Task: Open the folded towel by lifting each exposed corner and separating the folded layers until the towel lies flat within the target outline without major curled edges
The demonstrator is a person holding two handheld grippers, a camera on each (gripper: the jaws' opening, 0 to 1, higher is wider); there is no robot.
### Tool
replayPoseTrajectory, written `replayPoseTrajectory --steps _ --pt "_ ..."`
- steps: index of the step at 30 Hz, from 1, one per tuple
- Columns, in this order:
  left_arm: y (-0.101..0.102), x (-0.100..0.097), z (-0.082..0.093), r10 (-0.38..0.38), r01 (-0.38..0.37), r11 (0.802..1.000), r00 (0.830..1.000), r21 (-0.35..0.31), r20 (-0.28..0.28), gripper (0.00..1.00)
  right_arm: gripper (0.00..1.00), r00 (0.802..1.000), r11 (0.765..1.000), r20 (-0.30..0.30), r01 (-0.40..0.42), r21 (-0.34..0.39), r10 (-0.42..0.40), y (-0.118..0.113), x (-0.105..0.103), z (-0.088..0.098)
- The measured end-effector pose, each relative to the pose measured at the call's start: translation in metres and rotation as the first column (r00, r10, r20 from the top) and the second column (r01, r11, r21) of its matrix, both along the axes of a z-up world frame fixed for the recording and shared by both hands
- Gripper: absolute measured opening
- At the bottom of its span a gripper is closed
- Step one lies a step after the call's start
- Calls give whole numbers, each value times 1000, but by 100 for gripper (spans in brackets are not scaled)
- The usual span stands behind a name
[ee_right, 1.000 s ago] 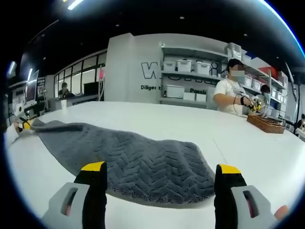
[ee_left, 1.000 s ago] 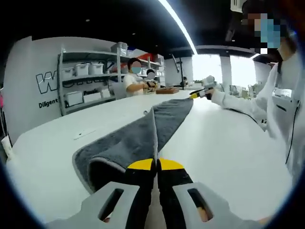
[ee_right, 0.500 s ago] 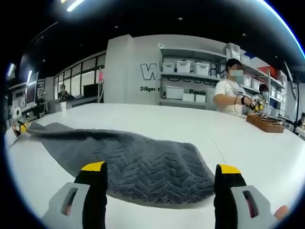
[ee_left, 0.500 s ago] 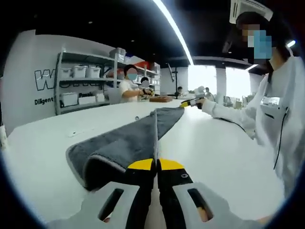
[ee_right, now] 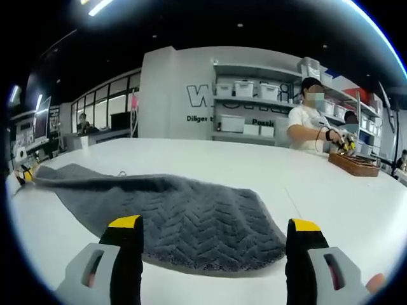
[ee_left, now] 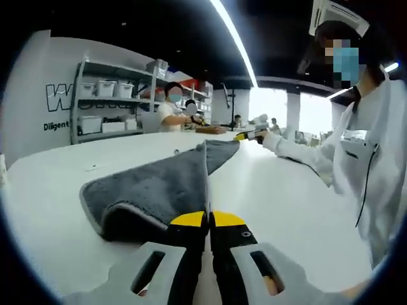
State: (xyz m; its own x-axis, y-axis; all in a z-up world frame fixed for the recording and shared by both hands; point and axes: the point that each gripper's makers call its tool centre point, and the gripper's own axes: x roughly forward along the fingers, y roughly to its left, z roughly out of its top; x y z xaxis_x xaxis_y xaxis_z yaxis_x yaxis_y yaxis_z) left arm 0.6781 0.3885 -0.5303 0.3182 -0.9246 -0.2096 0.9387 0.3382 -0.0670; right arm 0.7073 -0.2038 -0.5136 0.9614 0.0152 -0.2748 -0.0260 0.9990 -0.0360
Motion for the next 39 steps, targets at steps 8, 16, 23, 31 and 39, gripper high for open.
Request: replayPoseTrajectory --steps 8,16,23,31,39 --pt "-3 -4 -6 -11 11 1000 1000 19 -4 4 93 1000 1000 -8 -2 -3 2 0 1 -2" --pt "16 11 12 117 -117 989 993 -86 -5 27 93 1000 1000 -11 -4 -5 4 2 1 -4" --pt "31 24 16 218 -219 968 976 -123 -24 50 93 1000 1000 -17 -14 -15 14 5 2 -5" --pt "37 30 16 278 -277 954 961 -112 -8 66 93 1000 1000 -22 -18 -19 18 7 2 -6" --pt "47 41 14 341 -338 938 940 -73 30 86 93 999 999 -27 -23 -23 22 9 2 -8"
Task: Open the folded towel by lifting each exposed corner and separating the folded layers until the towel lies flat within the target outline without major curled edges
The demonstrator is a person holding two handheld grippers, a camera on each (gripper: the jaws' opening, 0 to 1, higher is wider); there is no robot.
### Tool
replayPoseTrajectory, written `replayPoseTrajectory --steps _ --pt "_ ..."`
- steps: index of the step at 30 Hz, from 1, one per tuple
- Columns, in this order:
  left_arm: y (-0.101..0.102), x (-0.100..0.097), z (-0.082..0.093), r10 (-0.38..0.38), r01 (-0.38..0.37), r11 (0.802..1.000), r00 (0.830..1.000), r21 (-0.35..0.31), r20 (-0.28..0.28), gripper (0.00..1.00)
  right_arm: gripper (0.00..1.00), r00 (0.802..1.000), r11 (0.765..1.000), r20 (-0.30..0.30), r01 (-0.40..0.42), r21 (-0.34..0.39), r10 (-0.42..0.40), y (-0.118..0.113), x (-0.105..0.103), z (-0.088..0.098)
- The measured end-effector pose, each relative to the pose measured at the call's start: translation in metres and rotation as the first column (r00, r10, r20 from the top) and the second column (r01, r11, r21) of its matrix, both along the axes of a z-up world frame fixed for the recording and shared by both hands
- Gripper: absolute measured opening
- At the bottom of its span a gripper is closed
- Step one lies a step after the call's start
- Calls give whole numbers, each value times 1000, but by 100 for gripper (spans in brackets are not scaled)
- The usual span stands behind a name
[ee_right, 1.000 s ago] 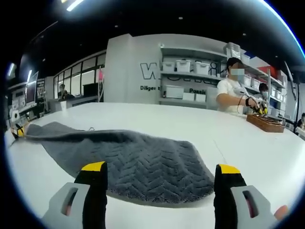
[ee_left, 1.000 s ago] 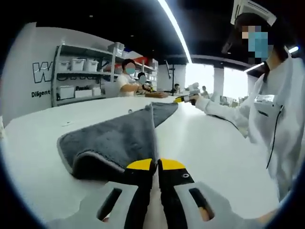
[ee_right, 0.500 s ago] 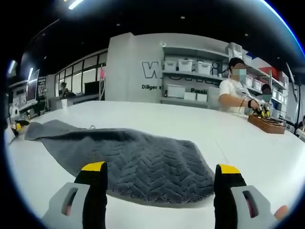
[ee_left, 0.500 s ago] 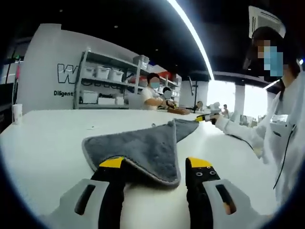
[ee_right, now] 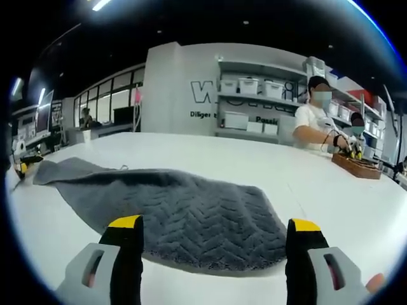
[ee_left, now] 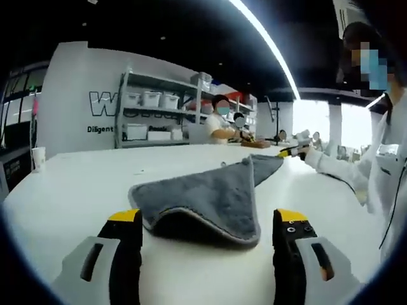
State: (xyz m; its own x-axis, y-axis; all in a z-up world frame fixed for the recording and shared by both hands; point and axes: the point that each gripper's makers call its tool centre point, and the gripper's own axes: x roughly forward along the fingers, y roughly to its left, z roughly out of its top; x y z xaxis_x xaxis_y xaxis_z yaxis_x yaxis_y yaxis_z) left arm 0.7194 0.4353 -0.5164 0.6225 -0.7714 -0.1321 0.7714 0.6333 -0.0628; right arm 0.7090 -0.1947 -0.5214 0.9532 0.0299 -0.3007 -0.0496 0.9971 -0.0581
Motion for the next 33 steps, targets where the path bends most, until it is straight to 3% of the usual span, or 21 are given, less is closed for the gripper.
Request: replayPoseTrajectory --steps 10,20,27,33 --pt "6 5 -1 47 -48 999 999 22 8 100 93 1000 1000 -7 -9 -7 9 2 2 -1" --pt "10 7 -2 69 -70 996 997 48 21 100 93 1000 1000 -6 -18 -18 18 5 3 -1" --pt "14 9 -3 95 -97 992 995 76 26 100 93 999 998 -1 -50 -41 50 19 5 2" --pt "18 11 -2 112 -114 990 993 85 34 100 93 994 989 10 -110 -101 112 49 11 7"
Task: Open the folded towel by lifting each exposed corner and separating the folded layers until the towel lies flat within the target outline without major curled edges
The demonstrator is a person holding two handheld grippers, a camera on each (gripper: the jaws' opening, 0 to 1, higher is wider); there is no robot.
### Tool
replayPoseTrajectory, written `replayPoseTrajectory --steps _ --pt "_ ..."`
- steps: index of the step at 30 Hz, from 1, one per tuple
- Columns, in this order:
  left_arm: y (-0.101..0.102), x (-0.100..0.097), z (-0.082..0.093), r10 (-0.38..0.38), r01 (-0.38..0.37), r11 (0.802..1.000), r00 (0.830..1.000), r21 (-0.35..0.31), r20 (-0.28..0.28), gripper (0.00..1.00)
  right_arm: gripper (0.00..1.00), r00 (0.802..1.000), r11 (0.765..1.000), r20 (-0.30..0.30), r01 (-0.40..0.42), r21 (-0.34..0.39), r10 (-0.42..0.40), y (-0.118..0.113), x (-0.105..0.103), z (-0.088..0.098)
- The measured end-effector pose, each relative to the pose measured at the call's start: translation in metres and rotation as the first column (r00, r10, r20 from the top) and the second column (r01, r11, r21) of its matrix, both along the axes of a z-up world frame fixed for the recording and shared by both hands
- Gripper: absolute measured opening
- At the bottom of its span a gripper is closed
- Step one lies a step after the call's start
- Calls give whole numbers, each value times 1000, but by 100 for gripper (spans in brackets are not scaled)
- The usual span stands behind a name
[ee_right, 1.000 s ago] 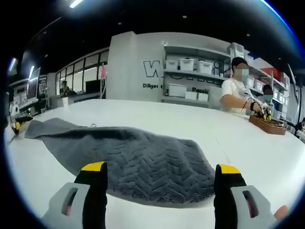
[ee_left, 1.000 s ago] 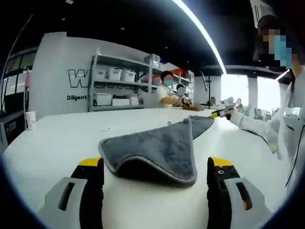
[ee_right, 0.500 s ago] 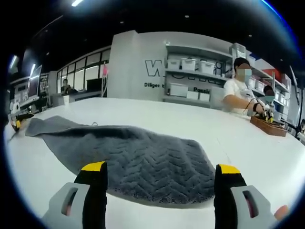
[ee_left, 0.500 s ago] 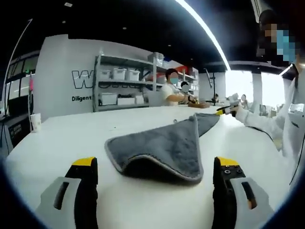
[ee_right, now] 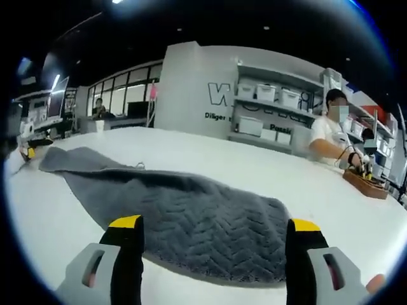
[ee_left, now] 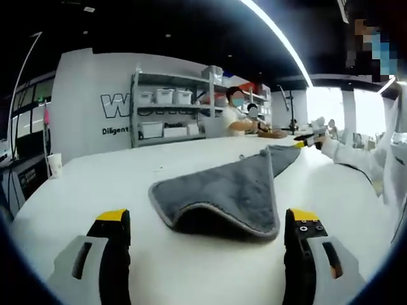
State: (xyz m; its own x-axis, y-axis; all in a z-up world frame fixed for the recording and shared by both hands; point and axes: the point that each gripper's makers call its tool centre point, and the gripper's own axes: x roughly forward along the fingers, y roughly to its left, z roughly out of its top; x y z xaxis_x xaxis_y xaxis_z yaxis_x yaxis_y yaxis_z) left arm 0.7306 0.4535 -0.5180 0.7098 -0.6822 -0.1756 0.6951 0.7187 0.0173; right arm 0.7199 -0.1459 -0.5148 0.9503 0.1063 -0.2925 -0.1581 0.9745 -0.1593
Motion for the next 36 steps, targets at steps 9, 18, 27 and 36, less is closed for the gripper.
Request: replayPoseTrajectory --steps 9,18,27,36 --pt "-1 -1 2 3 -3 1000 1000 1 8 100 87 996 988 20 -82 -128 86 53 7 3" --pt "-4 -4 6 -1 0 1000 1000 10 20 100 88 990 970 14 -132 -203 137 100 18 2" --pt "-8 -6 12 -17 18 1000 999 -12 33 100 86 987 944 25 -144 -297 158 145 43 2" --pt "-11 -6 13 -29 30 999 999 -25 32 100 78 986 885 60 -110 -452 153 167 71 4"
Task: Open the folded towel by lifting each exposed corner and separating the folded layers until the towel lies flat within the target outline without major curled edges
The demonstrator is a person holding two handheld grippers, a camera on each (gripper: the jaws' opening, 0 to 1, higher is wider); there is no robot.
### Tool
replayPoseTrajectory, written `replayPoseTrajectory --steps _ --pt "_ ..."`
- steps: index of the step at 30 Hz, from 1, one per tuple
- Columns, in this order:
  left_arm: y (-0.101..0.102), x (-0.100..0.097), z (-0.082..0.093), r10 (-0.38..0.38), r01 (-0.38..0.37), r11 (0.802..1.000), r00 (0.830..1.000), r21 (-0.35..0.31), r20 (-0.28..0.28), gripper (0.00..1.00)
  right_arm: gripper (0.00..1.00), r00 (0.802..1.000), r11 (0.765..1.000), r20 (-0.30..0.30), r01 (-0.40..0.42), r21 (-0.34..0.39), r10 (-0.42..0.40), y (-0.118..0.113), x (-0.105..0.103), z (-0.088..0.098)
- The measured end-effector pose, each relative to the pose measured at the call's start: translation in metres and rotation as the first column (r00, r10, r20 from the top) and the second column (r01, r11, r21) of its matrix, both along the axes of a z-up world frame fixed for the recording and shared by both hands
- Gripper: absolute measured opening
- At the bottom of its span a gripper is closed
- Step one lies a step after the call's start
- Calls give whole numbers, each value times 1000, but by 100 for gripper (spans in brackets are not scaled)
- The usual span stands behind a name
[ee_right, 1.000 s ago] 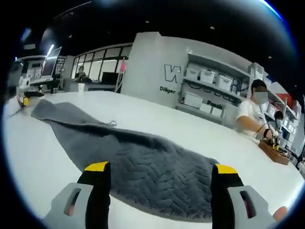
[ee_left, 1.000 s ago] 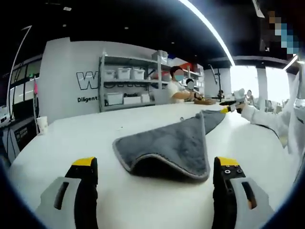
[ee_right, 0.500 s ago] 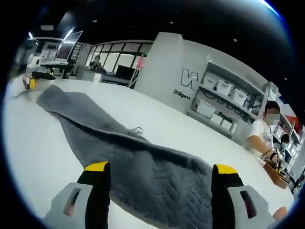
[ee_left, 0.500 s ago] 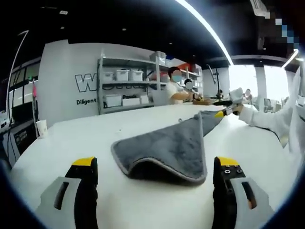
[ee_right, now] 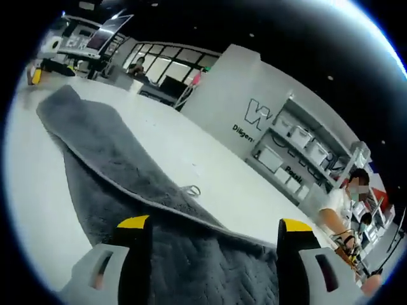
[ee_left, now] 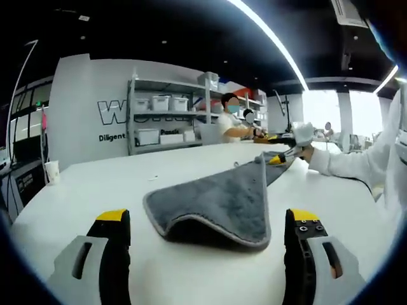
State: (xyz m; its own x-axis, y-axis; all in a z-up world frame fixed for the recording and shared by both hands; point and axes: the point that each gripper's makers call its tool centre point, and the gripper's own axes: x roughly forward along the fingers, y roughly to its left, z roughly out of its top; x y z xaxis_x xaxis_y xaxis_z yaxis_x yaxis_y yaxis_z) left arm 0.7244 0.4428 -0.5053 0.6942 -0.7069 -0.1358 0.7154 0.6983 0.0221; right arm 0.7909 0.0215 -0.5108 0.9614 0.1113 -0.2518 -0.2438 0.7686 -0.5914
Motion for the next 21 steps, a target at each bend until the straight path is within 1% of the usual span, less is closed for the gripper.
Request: replayPoseTrajectory --steps 1,2,3,5,7,8,9,11,13,15,16,18,19,21 --pt "0 0 0 -1 1 1000 1000 -1 -1 100 75 1000 1000 7 0 -17 0 1 1 0" --pt "0 0 -1 -1 1 1000 1000 -1 -2 100 73 1000 999 27 1 -51 0 2 3 2" --pt "0 0 -1 -1 1 1000 1000 -1 -3 100 72 1000 998 31 3 -60 -1 3 3 2" --pt "1 0 0 0 0 1000 1000 -4 -5 100 70 999 990 49 0 -138 7 7 7 2" --pt "2 1 0 4 -4 1000 1000 -6 -4 100 66 998 985 50 -15 -173 24 10 8 -1" --pt "3 1 0 5 -5 1000 1000 -7 -3 100 65 998 984 50 -17 -175 26 11 8 -1" --pt "3 1 0 5 -6 1000 1000 -11 -7 100 62 998 979 46 -35 -199 45 13 9 -4" --pt "2 2 -1 4 -4 1000 1000 -13 -11 100 57 997 975 47 -49 -215 61 14 10 -6" --pt "1 1 -2 1 -2 1000 1000 -12 -12 100 50 996 972 51 -66 -227 79 16 10 -5" --pt "1 1 -2 1 -1 1000 1000 -11 -16 100 40 992 964 61 -93 -248 111 18 9 -4" --pt "1 1 -2 2 -2 1000 1000 -11 -15 100 37 991 964 62 -98 -249 117 19 9 -3" --pt "2 1 -2 6 -6 1000 1000 -11 -15 100 33 990 963 57 -110 -248 128 21 9 -5" --pt "2 1 -2 6 -7 1000 1000 -11 -15 100 29 990 962 55 -114 -248 131 21 9 -5" --pt "3 2 -3 7 -8 1000 1000 -12 -20 100 20 985 955 35 -153 -253 168 24 7 -9"
